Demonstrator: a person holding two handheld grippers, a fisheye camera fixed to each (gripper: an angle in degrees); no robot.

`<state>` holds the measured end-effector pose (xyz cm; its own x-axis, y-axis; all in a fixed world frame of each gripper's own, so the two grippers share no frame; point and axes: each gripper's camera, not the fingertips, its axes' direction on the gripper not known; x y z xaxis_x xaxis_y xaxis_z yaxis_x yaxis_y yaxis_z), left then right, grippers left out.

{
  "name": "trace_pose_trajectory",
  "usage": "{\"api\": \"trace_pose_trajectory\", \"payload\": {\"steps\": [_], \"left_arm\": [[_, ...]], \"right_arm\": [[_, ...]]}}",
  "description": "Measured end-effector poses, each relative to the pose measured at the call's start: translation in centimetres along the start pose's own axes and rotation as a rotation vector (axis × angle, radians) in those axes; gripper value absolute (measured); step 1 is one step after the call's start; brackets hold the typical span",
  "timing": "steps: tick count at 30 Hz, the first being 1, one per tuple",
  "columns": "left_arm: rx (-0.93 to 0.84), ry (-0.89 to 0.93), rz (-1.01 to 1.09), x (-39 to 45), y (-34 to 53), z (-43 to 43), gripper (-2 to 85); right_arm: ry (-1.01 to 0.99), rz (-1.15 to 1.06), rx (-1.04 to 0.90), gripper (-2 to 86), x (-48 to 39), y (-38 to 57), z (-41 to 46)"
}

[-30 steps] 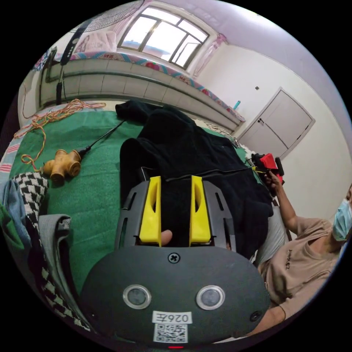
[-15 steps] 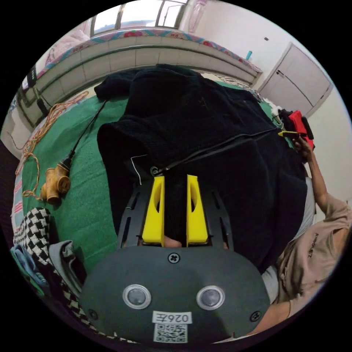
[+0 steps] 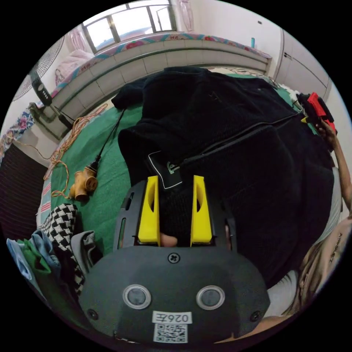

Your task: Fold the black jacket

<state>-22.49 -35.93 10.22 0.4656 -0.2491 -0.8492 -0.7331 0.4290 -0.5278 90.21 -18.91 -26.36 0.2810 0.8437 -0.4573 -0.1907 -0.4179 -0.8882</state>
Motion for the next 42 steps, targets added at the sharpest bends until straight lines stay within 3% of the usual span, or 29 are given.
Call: {"api": "trace_pose_trajectory", "payload": {"steps": [8,14,15,19,23,32,38,42], "left_arm": [[0.013,0.061,-0.026,-1.5,-0.3,-1.7,6.5],[-0.093,0.245,0.001,-1.2,-0.9,2.0,14.6],[-0.024,0.228,-0.001,-1.1,-0.6,1.9,14.1],[-0.005,0.236,0.021,-1.8,-0.1,1.2,7.3],[0.03,0.233,0.055,-2.1,0.7,-0.7,6.3],[0.219,0.208,0.213,-1.6,4.9,-7.3,5.7],[0.284,0.143,0.13,-2.9,4.1,-7.7,5.6],[0.315,0.118,0.035,-4.6,3.1,-7.2,5.6]], "right_arm": [[-0.037,0.009,0.006,11.7,-0.4,0.3,-0.8],[-0.046,0.008,0.004,11.0,-1.2,0.4,-0.8],[-0.041,0.007,0.004,10.7,-1.3,0.4,-0.8],[0.025,-0.021,-0.007,7.4,-3.1,0.6,-0.6],[0.1,-0.044,0.06,0.0,-5.2,1.5,-2.5],[-0.015,-0.119,0.078,-1.3,-7.9,3.8,-5.3],[-0.045,-0.089,0.306,-1.4,-9.8,4.0,-5.8],[0.033,-0.082,0.329,-1.4,-11.8,2.4,-3.8]]}}
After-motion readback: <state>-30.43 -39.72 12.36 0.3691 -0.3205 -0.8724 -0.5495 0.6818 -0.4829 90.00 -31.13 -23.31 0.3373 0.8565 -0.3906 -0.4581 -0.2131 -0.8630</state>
